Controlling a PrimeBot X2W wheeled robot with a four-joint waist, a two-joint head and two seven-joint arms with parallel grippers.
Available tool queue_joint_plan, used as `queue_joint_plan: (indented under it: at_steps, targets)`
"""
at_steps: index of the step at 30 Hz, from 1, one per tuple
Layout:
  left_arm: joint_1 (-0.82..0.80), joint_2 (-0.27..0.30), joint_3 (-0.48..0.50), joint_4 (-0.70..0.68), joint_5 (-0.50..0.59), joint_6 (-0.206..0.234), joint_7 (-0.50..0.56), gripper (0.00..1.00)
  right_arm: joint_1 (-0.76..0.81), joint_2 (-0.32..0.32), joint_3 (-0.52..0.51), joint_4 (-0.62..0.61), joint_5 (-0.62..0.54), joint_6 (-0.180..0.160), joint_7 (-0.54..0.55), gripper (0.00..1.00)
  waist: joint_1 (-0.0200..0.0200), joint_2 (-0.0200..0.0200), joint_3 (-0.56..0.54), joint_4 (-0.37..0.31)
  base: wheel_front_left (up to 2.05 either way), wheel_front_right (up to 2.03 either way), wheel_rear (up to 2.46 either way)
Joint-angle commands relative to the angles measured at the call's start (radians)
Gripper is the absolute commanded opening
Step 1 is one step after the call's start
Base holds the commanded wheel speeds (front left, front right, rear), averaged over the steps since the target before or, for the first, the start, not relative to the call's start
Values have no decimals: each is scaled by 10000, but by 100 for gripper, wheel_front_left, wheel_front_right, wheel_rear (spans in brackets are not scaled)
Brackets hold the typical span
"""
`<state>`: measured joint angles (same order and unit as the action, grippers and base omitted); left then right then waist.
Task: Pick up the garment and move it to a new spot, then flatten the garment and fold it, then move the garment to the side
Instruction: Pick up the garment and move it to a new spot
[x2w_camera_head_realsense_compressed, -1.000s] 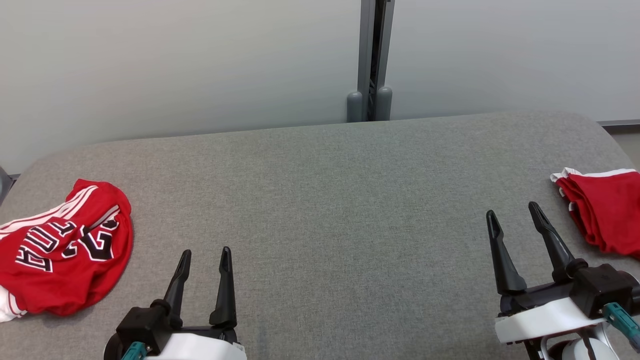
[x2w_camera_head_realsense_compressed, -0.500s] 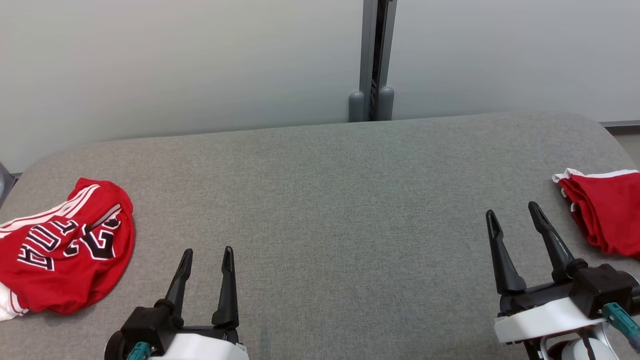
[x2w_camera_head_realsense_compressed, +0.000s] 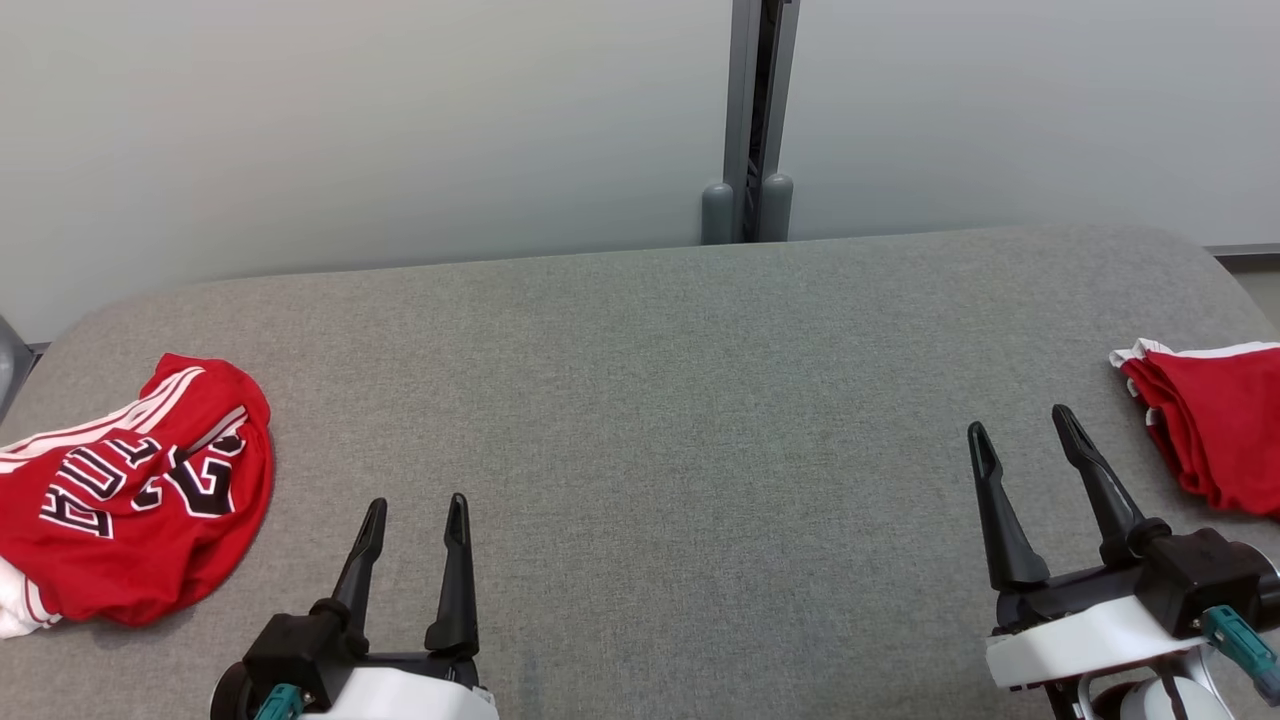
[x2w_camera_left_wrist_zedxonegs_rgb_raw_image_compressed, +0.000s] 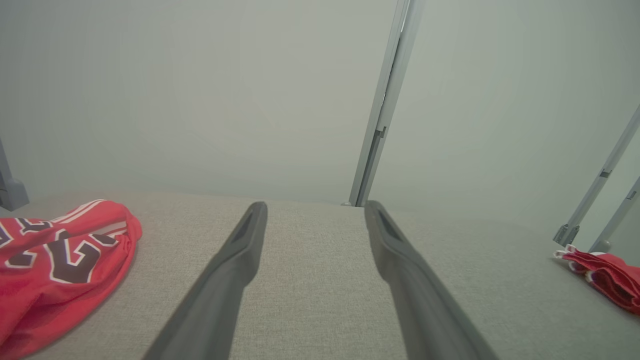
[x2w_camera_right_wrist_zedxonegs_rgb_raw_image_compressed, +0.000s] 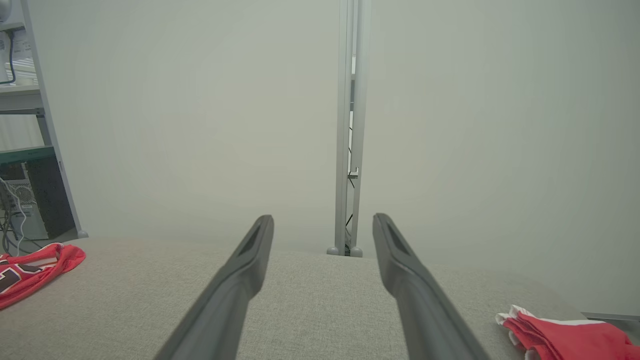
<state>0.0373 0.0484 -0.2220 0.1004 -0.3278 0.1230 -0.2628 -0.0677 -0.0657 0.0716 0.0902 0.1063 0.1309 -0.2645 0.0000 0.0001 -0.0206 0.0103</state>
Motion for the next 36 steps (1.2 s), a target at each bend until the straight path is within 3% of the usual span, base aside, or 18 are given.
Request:
queue_joint_plan:
  at_steps: [1,19,23,36]
  targets:
    - [-64,44,1,19,-58,-39,14,100,-32,-37,-16,38,9,-3,-18,100,0,-1,8,-5,0,0,0]
    - [-163,44,-139,144,-45,-121,14,100,38,-25,-60,100,56,-3,-18,100,0,-1,72,165,0,0,0]
    - [-267,44,-191,188,10,-132,16,100,186,5,-51,109,70,-3,-18,100,0,-1,117,632,0,0,0]
    - [-103,44,132,148,111,-302,14,100,285,66,580,179,289,-3,-18,100,0,-1,16,3026,0,0,0]
